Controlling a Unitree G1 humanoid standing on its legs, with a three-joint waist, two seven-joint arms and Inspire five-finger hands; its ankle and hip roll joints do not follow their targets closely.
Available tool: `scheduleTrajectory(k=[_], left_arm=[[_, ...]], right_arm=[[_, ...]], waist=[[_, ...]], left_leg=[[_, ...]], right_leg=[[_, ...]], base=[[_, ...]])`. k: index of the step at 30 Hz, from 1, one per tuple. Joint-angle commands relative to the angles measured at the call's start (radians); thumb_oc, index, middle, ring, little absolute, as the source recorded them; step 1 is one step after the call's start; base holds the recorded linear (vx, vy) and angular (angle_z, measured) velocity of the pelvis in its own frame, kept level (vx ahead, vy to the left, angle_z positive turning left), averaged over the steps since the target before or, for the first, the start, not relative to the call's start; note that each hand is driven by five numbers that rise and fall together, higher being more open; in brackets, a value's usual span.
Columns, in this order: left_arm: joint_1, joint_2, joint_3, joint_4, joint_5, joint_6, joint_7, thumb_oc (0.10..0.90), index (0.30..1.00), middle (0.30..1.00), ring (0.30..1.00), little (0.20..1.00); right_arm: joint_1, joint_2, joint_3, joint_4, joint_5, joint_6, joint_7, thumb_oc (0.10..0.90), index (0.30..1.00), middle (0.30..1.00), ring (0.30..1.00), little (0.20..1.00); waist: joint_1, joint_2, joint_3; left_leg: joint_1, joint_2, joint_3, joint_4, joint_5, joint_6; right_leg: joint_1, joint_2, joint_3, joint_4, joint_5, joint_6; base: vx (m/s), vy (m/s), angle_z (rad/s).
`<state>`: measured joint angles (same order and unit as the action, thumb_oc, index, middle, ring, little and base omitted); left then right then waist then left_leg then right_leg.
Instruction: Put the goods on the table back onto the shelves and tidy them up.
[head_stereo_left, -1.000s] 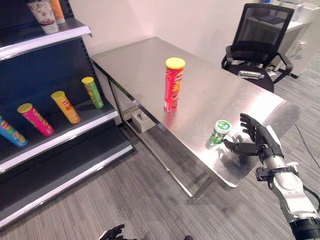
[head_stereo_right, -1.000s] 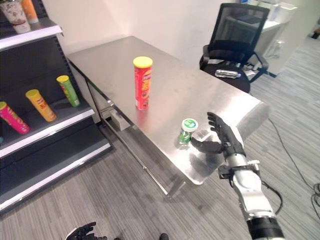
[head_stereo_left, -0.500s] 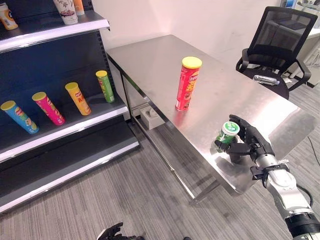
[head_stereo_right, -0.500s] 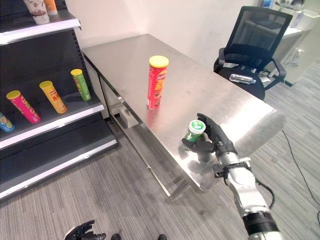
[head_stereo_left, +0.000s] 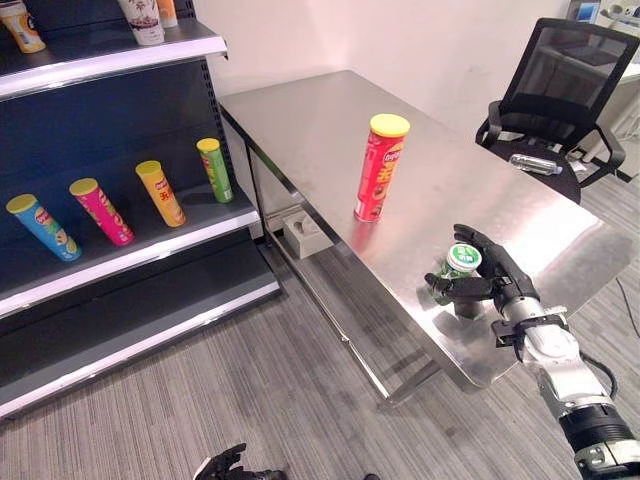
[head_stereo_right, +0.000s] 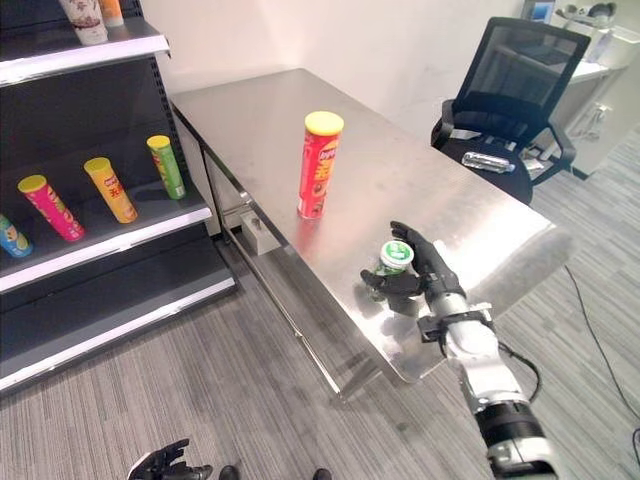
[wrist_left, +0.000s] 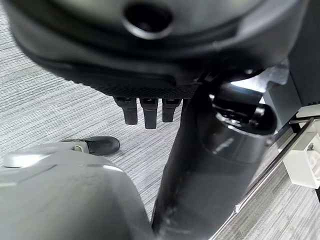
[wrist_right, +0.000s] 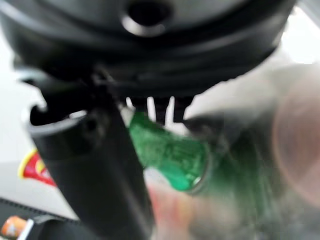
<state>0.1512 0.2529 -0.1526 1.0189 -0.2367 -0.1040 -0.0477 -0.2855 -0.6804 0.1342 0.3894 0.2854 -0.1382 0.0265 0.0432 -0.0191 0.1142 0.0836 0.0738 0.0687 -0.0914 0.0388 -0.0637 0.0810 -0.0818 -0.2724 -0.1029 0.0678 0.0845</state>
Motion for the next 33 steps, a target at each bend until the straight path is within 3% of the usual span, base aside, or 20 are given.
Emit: scheduleTrajectory(k=[1,10,19,25,30,33], left_arm=[[-0.053,0.037,-0.056,0.042,-0.019,-0.029,0.007,0.800,0.900,0.900,0.900,0.900],[-0.058,0.034,-0.045,0.057,-0.012,-0.030,0.012,0.800,0.900,0.900,0.900,0.900],[-0.060,0.035,-0.027,0.050,-0.009,-0.029,0.014,0.800,0.900,0.900,0.900,0.900],[-0.068,0.040,-0.008,0.041,-0.006,-0.029,0.013,0.800,0.900,0.900,0.900,0.900],[-0.067,0.044,-0.008,0.025,-0.015,-0.029,0.020,0.800,0.900,0.900,0.900,0.900],[-0.076,0.056,-0.012,0.019,-0.021,-0.030,0.025,0.800,0.900,0.900,0.900,0.900]], right_arm=[[-0.137,-0.031,0.020,0.014,-0.024,-0.046,-0.016,0.400,0.300,0.300,0.300,0.300],[-0.125,-0.056,0.015,-0.012,-0.062,-0.046,-0.023,0.400,0.300,0.300,0.300,0.300],[-0.078,-0.079,-0.060,-0.089,-0.079,-0.057,-0.051,0.400,0.300,0.300,0.300,0.300],[-0.072,-0.119,-0.163,-0.288,-0.015,-0.103,-0.061,0.400,0.300,0.300,0.300,0.300],[-0.199,-0.173,-0.221,-0.480,0.049,-0.170,-0.092,0.400,0.300,0.300,0.300,0.300],[-0.297,-0.211,-0.236,-0.531,0.101,-0.207,-0.114,0.400,0.300,0.300,0.300,0.300]], waist=[[0.038,-0.010,-0.026],[0.033,-0.014,-0.025],[0.022,-0.015,-0.028],[0.012,-0.013,-0.038],[0.019,-0.020,-0.042],[0.032,-0.036,-0.019]], left_leg=[[0.000,0.038,0.016,0.004,0.013,-0.052],[0.004,0.041,0.017,0.004,0.011,-0.051],[0.015,0.044,0.027,0.004,0.007,-0.050],[0.021,0.053,0.025,0.004,0.010,-0.056],[0.020,0.072,0.007,0.004,0.030,-0.068],[-0.035,0.084,-0.008,0.083,0.051,-0.087]], right_leg=[[0.050,-0.055,-0.039,0.016,-0.041,0.067],[0.052,-0.052,-0.034,0.016,-0.045,0.066],[0.050,-0.048,-0.018,0.016,-0.047,0.064],[0.056,-0.038,-0.012,0.016,-0.057,0.058],[0.057,-0.018,-0.005,0.016,-0.072,0.042],[0.062,-0.013,-0.011,0.016,-0.075,0.030]], base=[[0.00,0.000,0.00],[0.00,0.000,0.00],[0.00,-0.001,0.00],[-0.01,-0.020,-0.01],[-0.06,-0.063,0.02],[-0.13,-0.056,0.06]])
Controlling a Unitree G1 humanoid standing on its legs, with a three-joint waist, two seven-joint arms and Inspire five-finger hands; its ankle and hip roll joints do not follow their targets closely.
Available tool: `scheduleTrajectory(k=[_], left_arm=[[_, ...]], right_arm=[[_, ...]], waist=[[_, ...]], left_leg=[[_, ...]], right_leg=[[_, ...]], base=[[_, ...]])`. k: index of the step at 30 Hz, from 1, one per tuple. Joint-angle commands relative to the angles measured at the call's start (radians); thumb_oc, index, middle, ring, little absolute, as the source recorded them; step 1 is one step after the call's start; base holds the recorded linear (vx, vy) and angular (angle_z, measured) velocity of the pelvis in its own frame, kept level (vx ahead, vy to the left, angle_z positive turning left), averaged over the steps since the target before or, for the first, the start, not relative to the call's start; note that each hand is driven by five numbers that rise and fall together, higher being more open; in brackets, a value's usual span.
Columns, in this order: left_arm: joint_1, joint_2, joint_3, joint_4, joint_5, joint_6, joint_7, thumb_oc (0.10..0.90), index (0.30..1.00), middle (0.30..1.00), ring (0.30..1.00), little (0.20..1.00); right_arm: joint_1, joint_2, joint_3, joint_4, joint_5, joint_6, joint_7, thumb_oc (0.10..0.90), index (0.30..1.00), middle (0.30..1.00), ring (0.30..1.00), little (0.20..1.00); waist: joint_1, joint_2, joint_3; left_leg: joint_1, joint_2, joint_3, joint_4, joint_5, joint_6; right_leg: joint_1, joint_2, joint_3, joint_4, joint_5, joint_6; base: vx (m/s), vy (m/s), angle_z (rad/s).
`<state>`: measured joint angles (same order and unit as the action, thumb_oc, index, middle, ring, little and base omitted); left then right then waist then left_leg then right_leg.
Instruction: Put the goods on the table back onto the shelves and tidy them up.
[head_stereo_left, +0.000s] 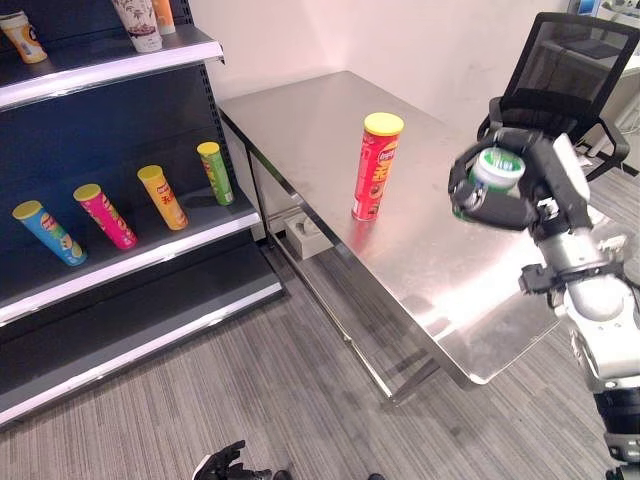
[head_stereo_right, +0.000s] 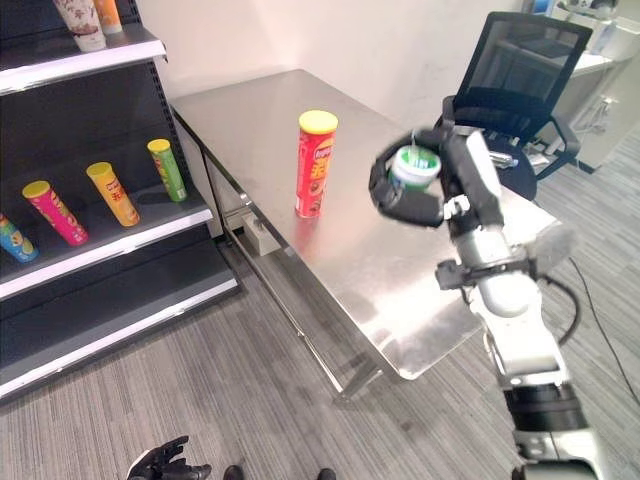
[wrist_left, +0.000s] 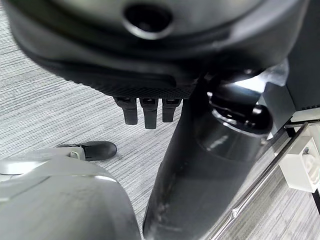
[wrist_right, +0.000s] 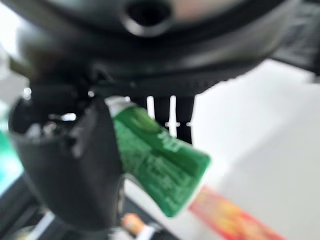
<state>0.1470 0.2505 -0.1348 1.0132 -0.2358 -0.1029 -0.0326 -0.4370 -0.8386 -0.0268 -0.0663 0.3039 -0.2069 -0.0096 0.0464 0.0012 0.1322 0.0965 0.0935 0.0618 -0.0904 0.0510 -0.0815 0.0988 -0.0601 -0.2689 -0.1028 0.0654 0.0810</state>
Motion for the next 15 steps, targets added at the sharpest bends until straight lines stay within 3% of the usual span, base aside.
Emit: scheduleTrajectory(k=[1,3,6,8,12,14,15], left_arm=[[-0.076,0.062,-0.034,0.019,-0.021,-0.032,0.007,0.800,0.900,0.900,0.900,0.900],[-0.076,0.064,-0.035,0.012,-0.025,-0.033,0.005,0.800,0.900,0.900,0.900,0.900],[-0.064,0.068,-0.040,0.007,-0.033,-0.032,-0.001,0.800,0.900,0.900,0.900,0.900],[-0.061,0.078,-0.038,0.012,-0.036,-0.038,0.004,0.800,0.900,0.900,0.900,0.900],[-0.071,0.094,-0.038,0.003,-0.051,-0.054,0.020,0.800,0.900,0.900,0.900,0.900],[-0.068,0.096,-0.041,-0.003,-0.050,-0.055,0.023,0.800,0.900,0.900,0.900,0.900],[-0.076,0.097,-0.046,0.001,-0.041,-0.054,0.022,0.800,0.900,0.900,0.900,0.900]], right_arm=[[-0.165,-0.073,-0.076,-0.080,0.082,-0.139,-0.079,0.400,0.300,0.300,0.300,0.300],[-0.188,-0.086,-0.074,-0.088,0.095,-0.143,-0.080,0.400,0.300,0.300,0.300,0.300],[-0.251,-0.111,-0.057,-0.098,0.130,-0.158,-0.080,0.400,0.300,0.300,0.300,0.300],[-0.312,-0.112,-0.012,-0.085,0.144,-0.160,-0.080,0.400,0.300,0.300,0.300,0.300],[-0.397,-0.141,0.067,-0.059,0.142,-0.142,-0.089,0.400,0.300,0.300,0.300,0.300],[-0.415,-0.147,0.086,-0.046,0.134,-0.128,-0.087,0.400,0.300,0.300,0.300,0.300],[-0.420,-0.156,0.101,-0.020,0.108,-0.110,-0.086,0.400,0.300,0.300,0.300,0.300]], waist=[[0.028,-0.061,-0.030],[0.027,-0.065,-0.026],[0.027,-0.068,-0.035],[0.037,-0.070,-0.043],[0.026,-0.062,-0.052],[0.025,-0.044,-0.068],[0.019,-0.041,-0.081]], left_leg=[[-0.069,0.065,-0.009,0.110,0.041,-0.073],[-0.087,0.063,-0.020,0.139,0.037,-0.076],[-0.074,0.091,-0.011,0.108,0.036,-0.087],[-0.060,0.120,-0.044,0.064,0.050,-0.100],[-0.060,0.229,-0.042,0.034,0.117,-0.131],[-0.041,0.218,-0.061,0.007,0.100,-0.135],[-0.040,0.191,-0.042,0.003,0.064,-0.127]], right_leg=[[0.043,-0.036,-0.021,0.016,-0.070,0.030],[0.044,-0.037,-0.031,0.016,-0.067,0.029],[0.049,-0.035,-0.054,0.016,-0.068,0.031],[0.043,-0.038,-0.047,0.016,-0.064,0.038],[0.035,-0.124,-0.065,0.016,-0.039,0.088],[0.032,-0.149,-0.051,0.016,-0.020,0.108],[0.029,-0.192,-0.051,0.016,0.013,0.129]], base=[[-0.13,-0.023,0.19],[-0.08,0.019,0.48],[-0.04,0.101,0.39],[-0.01,0.152,0.22],[-0.02,0.337,0.04],[0.05,0.451,-0.03],[0.05,0.598,-0.02]])
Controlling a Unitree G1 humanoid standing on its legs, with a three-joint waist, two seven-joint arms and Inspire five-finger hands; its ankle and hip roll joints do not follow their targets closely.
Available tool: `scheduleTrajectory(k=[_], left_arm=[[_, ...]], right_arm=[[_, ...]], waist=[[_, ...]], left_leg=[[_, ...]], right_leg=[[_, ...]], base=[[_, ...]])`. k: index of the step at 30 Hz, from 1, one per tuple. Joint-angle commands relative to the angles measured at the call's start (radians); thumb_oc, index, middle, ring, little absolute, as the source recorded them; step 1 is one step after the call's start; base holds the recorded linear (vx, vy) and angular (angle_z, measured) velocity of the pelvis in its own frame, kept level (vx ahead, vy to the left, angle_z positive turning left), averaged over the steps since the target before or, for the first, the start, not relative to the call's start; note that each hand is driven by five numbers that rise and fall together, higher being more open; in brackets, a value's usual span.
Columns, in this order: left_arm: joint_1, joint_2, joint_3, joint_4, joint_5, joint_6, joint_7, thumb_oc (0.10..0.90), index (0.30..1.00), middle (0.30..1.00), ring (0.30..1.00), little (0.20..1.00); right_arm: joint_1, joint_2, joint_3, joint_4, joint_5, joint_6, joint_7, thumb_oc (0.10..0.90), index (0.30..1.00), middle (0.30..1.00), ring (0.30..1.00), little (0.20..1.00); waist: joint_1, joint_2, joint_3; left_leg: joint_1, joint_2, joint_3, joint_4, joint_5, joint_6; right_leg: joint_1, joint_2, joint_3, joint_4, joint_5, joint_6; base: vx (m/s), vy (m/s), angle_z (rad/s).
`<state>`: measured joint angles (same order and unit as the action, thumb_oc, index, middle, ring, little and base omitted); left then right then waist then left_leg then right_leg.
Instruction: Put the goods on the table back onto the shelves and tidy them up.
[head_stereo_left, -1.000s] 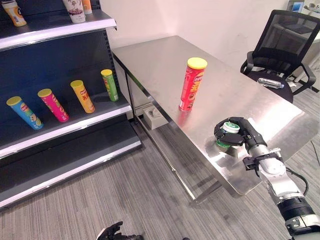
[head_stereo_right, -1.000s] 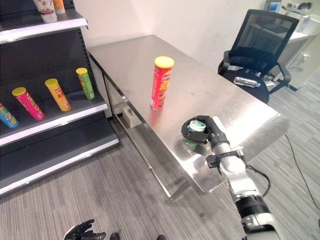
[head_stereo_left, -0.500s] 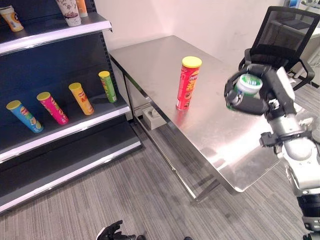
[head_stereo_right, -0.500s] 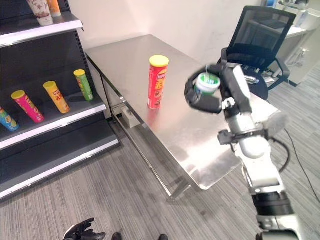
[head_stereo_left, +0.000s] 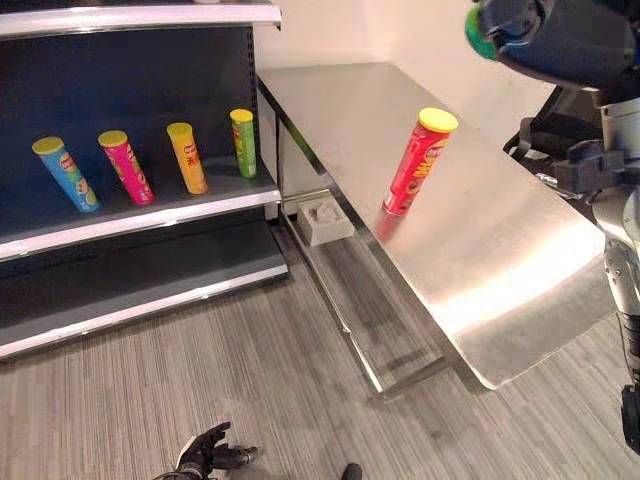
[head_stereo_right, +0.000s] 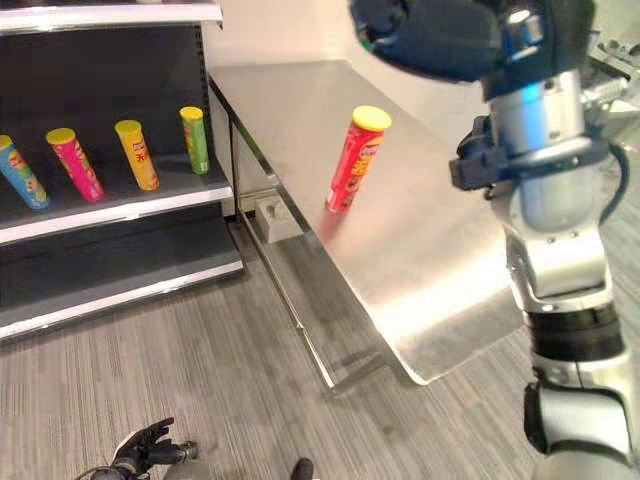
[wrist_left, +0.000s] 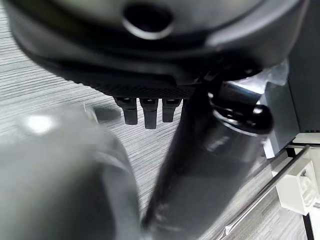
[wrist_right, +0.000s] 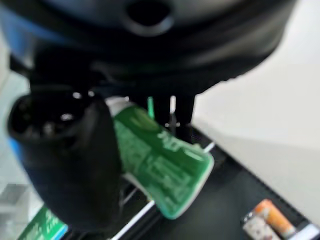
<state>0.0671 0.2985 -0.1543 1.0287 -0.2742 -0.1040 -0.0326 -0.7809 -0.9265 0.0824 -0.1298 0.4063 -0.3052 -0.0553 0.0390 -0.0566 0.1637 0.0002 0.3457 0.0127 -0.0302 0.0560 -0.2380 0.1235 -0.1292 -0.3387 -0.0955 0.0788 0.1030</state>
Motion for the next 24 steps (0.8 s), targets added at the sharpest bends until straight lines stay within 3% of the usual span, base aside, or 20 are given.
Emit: scheduleTrajectory(k=[1,2,3,4,5,6,7,8,9,10,11,12,13,14,15,17,22,23,24], left_arm=[[-0.010,0.053,-0.038,-0.017,0.002,-0.051,0.020,0.800,0.900,0.900,0.900,0.900],[-0.028,0.060,-0.052,-0.016,0.022,-0.049,0.017,0.800,0.900,0.900,0.900,0.900],[-0.031,0.082,-0.060,-0.021,0.052,-0.054,0.019,0.800,0.900,0.900,0.900,0.900],[-0.031,0.081,-0.058,-0.021,0.053,-0.054,0.019,0.800,0.900,0.900,0.900,0.900],[-0.018,0.101,-0.047,-0.040,0.047,-0.055,0.017,0.800,0.900,0.900,0.900,0.900],[-0.013,0.108,-0.037,-0.045,0.039,-0.056,0.017,0.800,0.900,0.900,0.900,0.900],[-0.014,0.113,-0.028,-0.045,0.032,-0.051,0.022,0.800,0.900,0.900,0.900,0.900],[-0.012,0.112,-0.022,-0.040,0.025,-0.050,0.023,0.800,0.900,0.900,0.900,0.900],[-0.013,0.112,-0.021,-0.040,0.025,-0.050,0.023,0.800,0.900,0.900,0.900,0.900],[-0.008,0.113,-0.010,-0.041,0.015,-0.049,0.020,0.800,0.900,0.900,0.900,0.900],[0.010,0.112,0.016,-0.034,0.000,-0.048,0.021,0.800,0.900,0.900,0.900,0.900],[0.016,0.107,0.022,-0.027,-0.002,-0.046,0.022,0.800,0.900,0.900,0.900,0.900],[0.016,0.107,0.022,-0.026,-0.002,-0.046,0.022,0.800,0.900,0.900,0.900,0.900],[0.019,0.094,0.024,-0.015,-0.007,-0.044,0.023,0.800,0.900,0.900,0.900,0.900],[0.011,0.088,0.024,-0.003,-0.004,-0.042,0.026,0.800,0.900,0.900,0.900,0.900],[0.018,0.069,0.021,-0.004,-0.002,-0.040,0.025,0.800,0.900,0.900,0.900,0.900],[0.038,0.040,0.022,-0.004,-0.019,-0.034,0.022,0.800,0.900,0.900,0.900,0.900],[0.025,0.040,0.017,-0.002,-0.023,-0.032,0.022,0.800,0.900,0.900,0.900,0.900],[0.025,0.040,0.017,-0.002,-0.023,-0.032,0.022,0.800,0.900,0.900,0.900,0.900]], right_arm=[[-0.056,-0.073,-0.018,0.050,-0.018,-0.003,-0.047,0.400,0.300,0.300,0.300,0.300],[-0.028,-0.073,-0.032,0.045,-0.041,0.005,-0.049,0.400,0.300,0.300,0.300,0.300],[-0.036,-0.063,-0.023,0.051,-0.064,0.015,-0.056,0.400,0.300,0.300,0.300,0.300],[-0.040,-0.062,-0.020,0.053,-0.065,0.015,-0.057,0.400,0.300,0.300,0.300,0.300],[-0.082,-0.058,0.019,0.076,-0.079,0.021,-0.059,0.400,0.300,0.300,0.300,0.300],[-0.110,-0.056,0.047,0.098,-0.080,0.024,-0.062,0.400,0.300,0.300,0.300,0.300],[-0.111,-0.063,0.059,0.108,-0.082,0.029,-0.057,0.400,0.300,0.300,0.300,0.300],[-0.103,-0.068,0.057,0.120,-0.081,0.034,-0.048,0.400,0.300,0.300,0.300,0.300],[-0.104,-0.068,0.057,0.120,-0.081,0.033,-0.048,0.400,0.300,0.300,0.300,0.300],[-0.098,-0.072,0.062,0.132,-0.082,0.033,-0.044,0.400,0.300,0.300,0.300,0.300],[-0.100,-0.066,0.062,0.147,-0.059,0.023,-0.050,0.400,0.300,0.300,0.300,0.300],[-0.102,-0.071,0.070,0.155,-0.056,0.021,-0.049,0.400,0.300,0.300,0.300,0.300],[-0.102,-0.071,0.070,0.155,-0.056,0.021,-0.049,0.400,0.300,0.300,0.300,0.300],[-0.109,-0.084,0.079,0.173,-0.060,0.016,-0.057,0.400,0.300,0.300,0.300,0.300],[-0.112,-0.100,0.081,0.171,-0.062,0.020,-0.057,0.400,0.300,0.300,0.300,0.300],[-0.116,-0.103,0.077,0.169,-0.050,0.024,-0.052,0.400,0.300,0.300,0.300,0.300],[-0.154,-0.116,0.106,0.206,-0.038,0.021,-0.055,0.400,0.300,0.300,0.300,0.300],[-0.182,-0.132,0.119,0.217,-0.031,0.020,-0.057,0.400,0.300,0.300,0.300,0.300],[-0.182,-0.132,0.119,0.217,-0.031,0.020,-0.057,0.400,0.300,0.300,0.300,0.300]], waist=[[0.027,0.008,-0.118],[0.025,-0.001,-0.117],[0.021,-0.007,-0.105],[0.024,-0.013,-0.104],[0.041,-0.005,-0.093],[0.045,0.000,-0.080],[0.031,0.007,-0.068],[0.017,0.016,-0.064],[0.020,0.017,-0.066],[0.020,0.018,-0.065],[0.039,0.009,-0.068],[0.042,0.004,-0.068],[0.041,0.004,-0.069],[0.034,-0.017,-0.069],[0.027,-0.025,-0.067],[0.036,-0.039,-0.076],[0.062,-0.050,-0.091],[0.068,-0.065,-0.072],[0.067,-0.065,-0.072]], left_leg=[[0.052,-0.094,0.019,-0.057,0.036,0.043],[0.053,-0.132,0.027,-0.057,0.012,0.064],[0.066,-0.181,0.030,-0.057,-0.010,0.097],[0.066,-0.191,0.036,-0.057,-0.010,0.102],[0.081,-0.235,0.066,-0.057,-0.022,0.136],[0.090,-0.250,0.081,-0.057,-0.025,0.153],[0.092,-0.259,0.072,-0.057,-0.026,0.166],[0.097,-0.264,0.060,-0.057,-0.024,0.172],[0.094,-0.262,0.063,-0.057,-0.023,0.170],[0.101,-0.269,0.052,-0.057,-0.021,0.173],[0.096,-0.282,0.052,-0.057,-0.017,0.174],[0.096,-0.289,0.048,-0.057,-0.019,0.174],[0.095,-0.289,0.048,-0.057,-0.018,0.174],[0.101,-0.308,0.036,-0.057,-0.030,0.180],[0.102,-0.315,0.019,-0.057,-0.028,0.178],[0.094,-0.324,-0.005,-0.057,-0.022,0.174],[0.093,-0.312,-0.010,-0.035,-0.026,0.159],[0.044,-0.305,-0.015,0.072,-0.053,0.142],[0.043,-0.305,-0.016,0.073,-0.053,0.142]], right_leg=[[0.009,-0.170,0.005,0.016,0.026,0.127],[-0.002,-0.221,-0.006,0.067,0.048,0.131],[-0.035,-0.276,0.006,0.128,0.145,0.128],[-0.040,-0.286,0.014,0.129,0.149,0.133],[-0.069,-0.337,-0.032,0.186,0.194,0.118],[-0.094,-0.341,-0.037,0.240,0.184,0.105],[-0.124,-0.278,0.016,0.301,0.138,0.088],[-0.158,-0.188,0.084,0.320,0.053,0.065],[-0.165,-0.187,0.086,0.324,0.051,0.062],[-0.178,-0.123,0.114,0.321,-0.005,0.051],[-0.158,-0.078,0.051,0.263,-0.030,0.029],[-0.145,-0.039,0.034,0.230,-0.044,0.018],[-0.144,-0.039,0.033,0.229,-0.044,0.018],[-0.164,0.056,0.098,0.143,-0.052,0.008],[-0.151,0.073,0.153,0.121,-0.056,0.001],[-0.114,0.078,0.163,0.064,-0.034,0.001],[-0.059,0.087,0.123,0.008,-0.031,0.009],[-0.047,0.078,0.099,0.008,-0.036,0.002],[-0.047,0.078,0.098,0.008,-0.036,0.002]], base=[[0.05,0.651,-0.12],[0.04,0.582,0.05],[0.02,0.410,0.35],[-0.03,0.524,0.73],[-0.06,0.461,0.55],[-0.06,0.585,0.12],[0.00,0.377,-0.28],[0.02,0.226,-0.33],[0.07,0.158,-0.02],[0.09,0.120,0.45],[0.12,0.127,0.57],[0.07,0.053,0.52],[0.13,0.009,0.20],[0.15,0.030,0.29],[0.17,0.016,0.29],[0.10,-0.058,0.70],[0.08,-0.081,0.40],[0.03,-0.100,0.28],[0.00,-0.103,0.30]])
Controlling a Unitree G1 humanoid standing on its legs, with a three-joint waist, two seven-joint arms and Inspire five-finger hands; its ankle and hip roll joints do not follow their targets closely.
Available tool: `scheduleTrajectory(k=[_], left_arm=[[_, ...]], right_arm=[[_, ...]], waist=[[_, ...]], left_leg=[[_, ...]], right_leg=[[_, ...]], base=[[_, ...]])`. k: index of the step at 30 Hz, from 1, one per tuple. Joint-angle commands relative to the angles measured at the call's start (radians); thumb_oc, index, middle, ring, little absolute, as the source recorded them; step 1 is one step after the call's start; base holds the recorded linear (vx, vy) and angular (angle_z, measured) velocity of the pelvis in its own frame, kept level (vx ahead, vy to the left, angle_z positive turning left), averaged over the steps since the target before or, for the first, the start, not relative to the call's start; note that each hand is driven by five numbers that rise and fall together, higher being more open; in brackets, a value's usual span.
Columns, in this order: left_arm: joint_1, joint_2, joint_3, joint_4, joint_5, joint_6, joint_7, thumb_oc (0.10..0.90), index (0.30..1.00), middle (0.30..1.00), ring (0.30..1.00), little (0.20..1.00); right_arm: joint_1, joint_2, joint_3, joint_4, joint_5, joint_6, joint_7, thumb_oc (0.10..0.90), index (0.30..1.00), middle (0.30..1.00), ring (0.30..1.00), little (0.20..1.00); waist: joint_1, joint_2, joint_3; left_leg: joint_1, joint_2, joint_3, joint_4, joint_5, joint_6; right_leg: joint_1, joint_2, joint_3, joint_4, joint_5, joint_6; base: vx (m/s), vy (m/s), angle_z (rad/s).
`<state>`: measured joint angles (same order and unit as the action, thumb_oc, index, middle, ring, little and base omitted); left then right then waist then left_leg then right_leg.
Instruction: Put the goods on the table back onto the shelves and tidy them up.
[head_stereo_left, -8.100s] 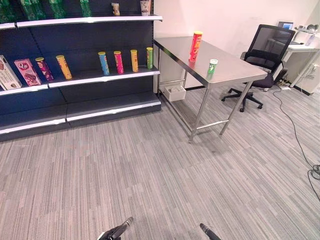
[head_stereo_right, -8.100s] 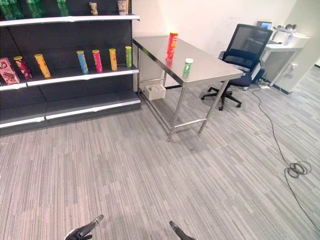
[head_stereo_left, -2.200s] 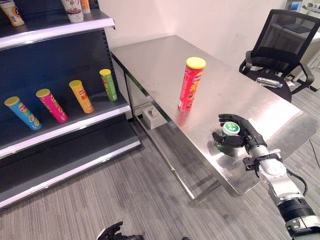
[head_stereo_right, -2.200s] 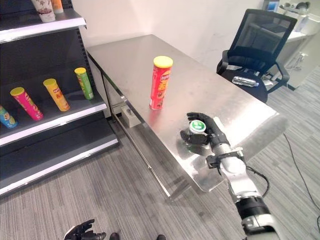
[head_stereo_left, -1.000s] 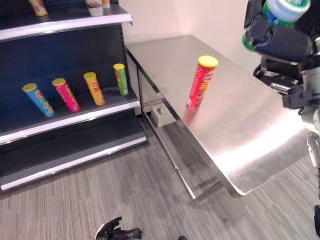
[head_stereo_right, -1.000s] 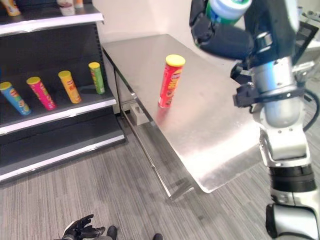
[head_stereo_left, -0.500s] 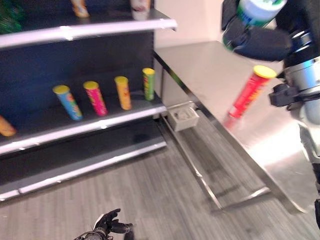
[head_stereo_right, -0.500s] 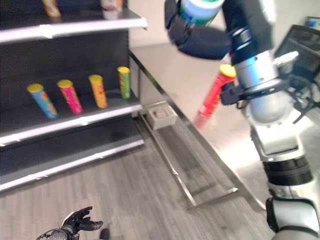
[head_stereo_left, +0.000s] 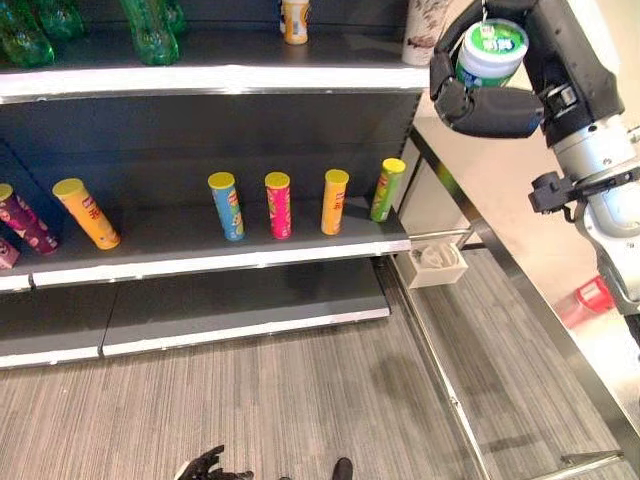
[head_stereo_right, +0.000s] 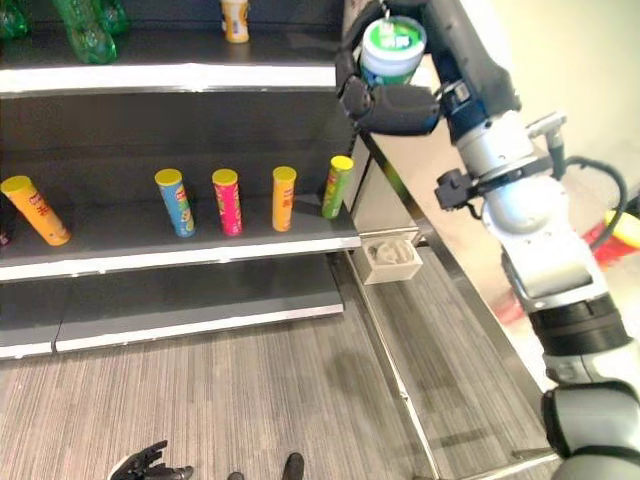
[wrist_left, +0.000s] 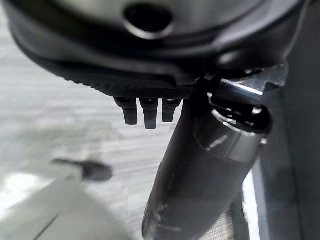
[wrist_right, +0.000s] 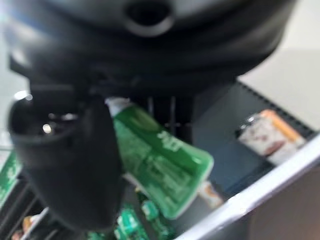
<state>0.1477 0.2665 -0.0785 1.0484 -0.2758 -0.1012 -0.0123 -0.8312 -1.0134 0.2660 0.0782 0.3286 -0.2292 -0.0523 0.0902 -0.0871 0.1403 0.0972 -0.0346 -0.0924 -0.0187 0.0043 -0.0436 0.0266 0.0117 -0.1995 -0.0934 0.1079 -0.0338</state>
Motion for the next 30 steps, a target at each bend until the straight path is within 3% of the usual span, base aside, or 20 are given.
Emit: scheduleTrajectory(k=[1,5,7,10,11,14,20,23,26,28,29,30], left_arm=[[-0.073,0.072,-0.064,-0.027,-0.031,-0.033,0.007,0.800,0.900,0.900,0.900,0.900],[-0.075,0.072,-0.062,-0.027,-0.045,-0.036,0.018,0.800,0.900,0.900,0.900,0.900],[-0.068,0.072,-0.054,-0.019,-0.050,-0.038,0.026,0.800,0.900,0.900,0.900,0.900],[-0.070,0.078,-0.057,-0.014,-0.043,-0.038,0.030,0.800,0.900,0.900,0.900,0.900],[-0.067,0.078,-0.058,-0.013,-0.043,-0.038,0.028,0.800,0.900,0.900,0.900,0.900],[-0.060,0.083,-0.067,0.000,-0.035,-0.035,0.023,0.800,0.900,0.900,0.900,0.900],[-0.068,0.107,-0.066,0.008,-0.039,-0.033,0.026,0.800,0.900,0.900,0.900,0.900],[-0.057,0.114,-0.046,0.002,-0.057,-0.032,0.033,0.800,0.900,0.900,0.900,0.900],[-0.038,0.124,-0.042,-0.007,-0.065,-0.039,0.027,0.800,0.900,0.900,0.900,0.900],[-0.037,0.131,-0.042,-0.015,-0.073,-0.039,0.024,0.800,0.900,0.900,0.900,0.900],[-0.042,0.143,-0.040,-0.025,-0.084,-0.044,0.021,0.800,0.900,0.900,0.900,0.900],[-0.049,0.146,-0.039,-0.027,-0.087,-0.044,0.022,0.800,0.900,0.900,0.900,0.900]], right_arm=[[-0.145,-0.068,-0.059,0.015,0.043,-0.056,-0.067,0.400,0.300,0.300,0.300,0.300],[-0.186,-0.075,-0.036,0.048,0.051,-0.049,-0.080,0.400,0.300,0.300,0.300,0.300],[-0.201,-0.072,-0.021,0.071,0.046,-0.044,-0.084,0.400,0.300,0.300,0.300,0.300],[-0.202,-0.073,-0.022,0.108,0.042,-0.038,-0.095,0.400,0.300,0.300,0.300,0.300],[-0.205,-0.073,-0.019,0.116,0.041,-0.034,-0.094,0.400,0.300,0.300,0.300,0.300],[-0.217,-0.064,-0.009,0.164,0.024,-0.016,-0.098,0.400,0.300,0.300,0.300,0.300],[-0.256,-0.061,0.009,0.233,0.016,-0.007,-0.116,0.400,0.300,0.300,0.300,0.300],[-0.276,-0.046,0.018,0.284,0.000,-0.003,-0.131,0.400,0.300,0.300,0.300,0.300],[-0.317,-0.047,0.043,0.347,-0.002,0.002,-0.132,0.400,0.300,0.300,0.300,0.300],[-0.356,-0.058,0.077,0.397,0.003,0.005,-0.133,0.400,0.300,0.300,0.300,0.300],[-0.374,-0.074,0.089,0.425,0.005,0.013,-0.133,0.400,0.300,0.300,0.300,0.300],[-0.377,-0.076,0.088,0.425,0.007,0.013,-0.136,0.400,0.300,0.300,0.300,0.300]], waist=[[0.016,-0.043,-0.031],[0.024,-0.046,-0.029],[0.027,-0.039,-0.043],[0.019,-0.024,-0.055],[0.023,-0.020,-0.059],[0.027,-0.001,-0.088],[0.040,-0.009,-0.093],[0.052,-0.007,-0.083],[0.056,0.002,-0.063],[0.046,0.014,-0.046],[0.041,0.011,-0.049],[0.038,0.010,-0.046]], left_leg=[[-0.093,0.093,0.113,0.126,0.013,-0.080],[-0.117,0.154,0.155,0.072,0.052,-0.097],[-0.112,0.173,0.153,0.002,0.089,-0.101],[-0.124,0.209,0.216,-0.056,0.155,-0.109],[-0.120,0.208,0.218,-0.063,0.153,-0.108],[-0.093,0.171,0.221,-0.069,0.113,-0.092],[-0.079,0.111,0.204,-0.069,0.079,-0.052],[-0.061,0.072,0.198,-0.069,0.048,-0.008],[-0.035,0.043,0.198,-0.069,0.032,0.021],[-0.025,0.042,0.185,-0.069,0.025,0.028],[-0.028,0.047,0.164,-0.069,0.018,0.014],[-0.028,0.050,0.157,-0.069,0.017,0.007]], right_leg=[[0.060,-0.068,-0.065,0.006,-0.074,0.134],[0.064,-0.089,-0.102,0.006,-0.075,0.148],[0.062,-0.095,-0.096,0.006,-0.075,0.157],[0.069,-0.109,-0.109,0.006,-0.089,0.164],[0.070,-0.110,-0.109,0.006,-0.089,0.164],[0.085,-0.137,-0.120,0.006,-0.085,0.178],[0.113,-0.187,-0.122,0.006,-0.067,0.195],[0.076,-0.235,-0.107,0.133,-0.058,0.212],[0.021,-0.287,-0.098,0.270,0.016,0.223],[-0.027,-0.279,-0.067,0.346,0.009,0.213],[-0.049,-0.253,-0.040,0.238,-0.019,0.210],[-0.043,-0.250,-0.038,0.173,-0.007,0.213]], base=[[-0.01,-0.027,0.41],[0.03,0.034,0.68],[0.10,0.094,0.10],[0.10,0.126,-0.04],[0.12,0.120,0.00],[0.17,0.217,-0.09],[0.12,0.172,0.29],[0.09,0.206,0.14],[0.05,0.180,-0.05],[0.06,0.055,-0.09],[0.12,-0.090,-0.08],[0.17,-0.182,-0.01]])
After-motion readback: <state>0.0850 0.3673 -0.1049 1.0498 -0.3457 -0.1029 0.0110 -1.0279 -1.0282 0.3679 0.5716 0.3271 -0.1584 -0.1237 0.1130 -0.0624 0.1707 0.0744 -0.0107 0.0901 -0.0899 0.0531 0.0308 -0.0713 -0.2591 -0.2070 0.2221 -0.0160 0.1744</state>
